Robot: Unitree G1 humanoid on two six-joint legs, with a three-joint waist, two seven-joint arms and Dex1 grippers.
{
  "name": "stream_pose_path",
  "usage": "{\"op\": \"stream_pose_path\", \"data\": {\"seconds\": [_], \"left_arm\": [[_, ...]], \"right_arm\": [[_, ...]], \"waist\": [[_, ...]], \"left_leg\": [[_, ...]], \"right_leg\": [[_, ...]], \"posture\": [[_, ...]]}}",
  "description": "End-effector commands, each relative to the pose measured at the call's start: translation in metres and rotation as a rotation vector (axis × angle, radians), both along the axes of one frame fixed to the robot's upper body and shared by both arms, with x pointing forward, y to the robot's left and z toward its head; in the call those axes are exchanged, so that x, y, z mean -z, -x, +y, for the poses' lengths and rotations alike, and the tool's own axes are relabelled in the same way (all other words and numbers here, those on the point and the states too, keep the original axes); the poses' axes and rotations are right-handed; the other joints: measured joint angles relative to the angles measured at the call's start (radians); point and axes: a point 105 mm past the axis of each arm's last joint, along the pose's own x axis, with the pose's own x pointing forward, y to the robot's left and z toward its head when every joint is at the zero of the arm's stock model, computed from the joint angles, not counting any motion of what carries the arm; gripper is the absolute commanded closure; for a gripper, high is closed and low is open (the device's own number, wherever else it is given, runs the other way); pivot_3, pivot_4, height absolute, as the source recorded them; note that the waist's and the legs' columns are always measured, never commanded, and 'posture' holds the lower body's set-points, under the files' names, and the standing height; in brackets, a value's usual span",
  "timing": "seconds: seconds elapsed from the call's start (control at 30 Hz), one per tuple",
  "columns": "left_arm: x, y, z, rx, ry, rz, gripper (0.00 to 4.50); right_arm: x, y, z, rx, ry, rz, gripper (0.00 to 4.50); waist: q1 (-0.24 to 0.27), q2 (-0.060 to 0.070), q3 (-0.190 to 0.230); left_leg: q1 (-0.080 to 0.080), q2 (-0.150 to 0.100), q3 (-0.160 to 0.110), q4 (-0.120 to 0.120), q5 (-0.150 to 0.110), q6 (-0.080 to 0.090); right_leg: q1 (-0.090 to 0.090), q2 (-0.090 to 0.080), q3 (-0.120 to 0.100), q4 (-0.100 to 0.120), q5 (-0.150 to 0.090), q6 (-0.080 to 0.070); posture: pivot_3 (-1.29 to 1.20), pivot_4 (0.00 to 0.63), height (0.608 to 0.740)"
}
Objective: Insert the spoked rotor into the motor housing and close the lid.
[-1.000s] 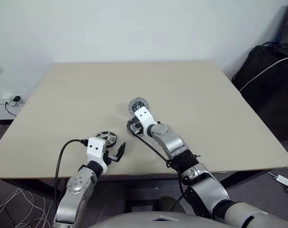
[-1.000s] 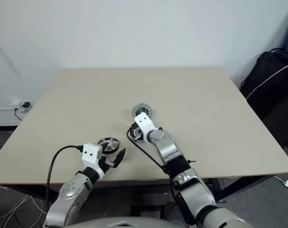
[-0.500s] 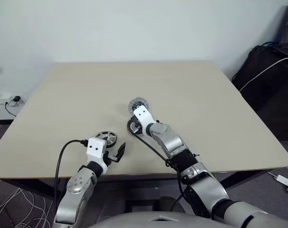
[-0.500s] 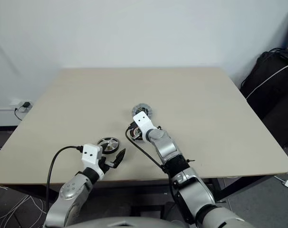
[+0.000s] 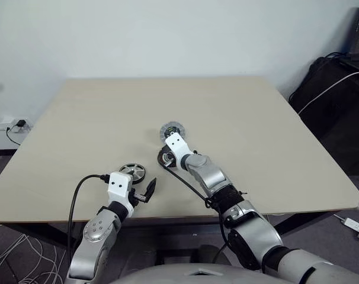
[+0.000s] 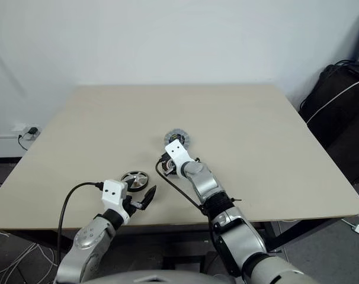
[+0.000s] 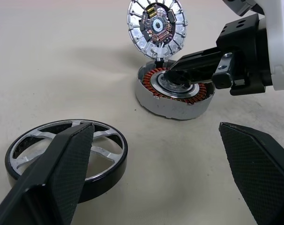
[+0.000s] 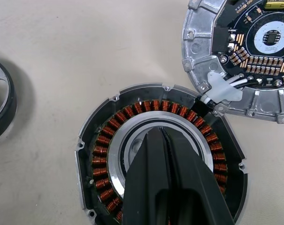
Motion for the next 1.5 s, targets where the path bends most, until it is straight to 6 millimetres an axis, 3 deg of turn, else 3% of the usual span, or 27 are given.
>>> {"op": "stream_pose_path", "data": {"seconds": [0.03,0.27,0.87,1.33,1.5], "left_arm": [[-0.014,-0.004,-0.002,0.004,0.005,-0.060,0.00],[-0.014,-0.004,-0.003,0.005,0.006,-0.060,0.00],[-0.014,-0.006,-0.006,0.025,0.010,-0.058,0.00],[-0.015,-0.005,-0.004,0.018,0.006,-0.060,0.00],[-0.014,-0.003,-0.003,0.012,0.004,-0.055,0.00]], "right_arm": [[-0.007,-0.006,0.002,0.010,-0.013,-0.021,4.47],[-0.003,-0.005,0.002,0.013,-0.022,-0.009,4.47],[-0.028,-0.009,-0.008,0.039,-0.089,-0.095,4.47],[0.006,-0.003,-0.007,0.029,-0.015,0.010,4.47],[-0.006,-0.006,-0.003,0.026,-0.063,-0.029,4.47]], "waist": [[0.000,0.000,0.000],[-0.002,0.000,0.000],[-0.001,0.000,0.000],[-0.002,0.000,-0.001],[-0.002,0.000,-0.001]], "left_leg": [[0.000,0.000,0.000,0.000,0.000,0.000],[0.001,0.000,0.000,0.000,0.000,0.000],[0.000,0.000,0.000,0.000,0.000,0.000],[0.001,0.000,0.000,0.000,0.000,0.000],[0.003,0.000,0.000,0.000,0.000,0.000]], "right_leg": [[0.000,0.000,0.000,0.000,0.000,0.000],[0.001,0.000,0.000,0.000,0.000,0.000],[0.000,0.000,0.000,0.000,0.000,0.000],[0.001,0.000,0.000,0.000,0.000,0.000],[0.003,0.000,0.000,0.000,0.000,-0.002]], "posture": [[0.00,0.000,0.740],[0.00,0.000,0.740],[0.00,0.000,0.740],[0.00,0.000,0.740],[0.00,0.000,0.740]]}}
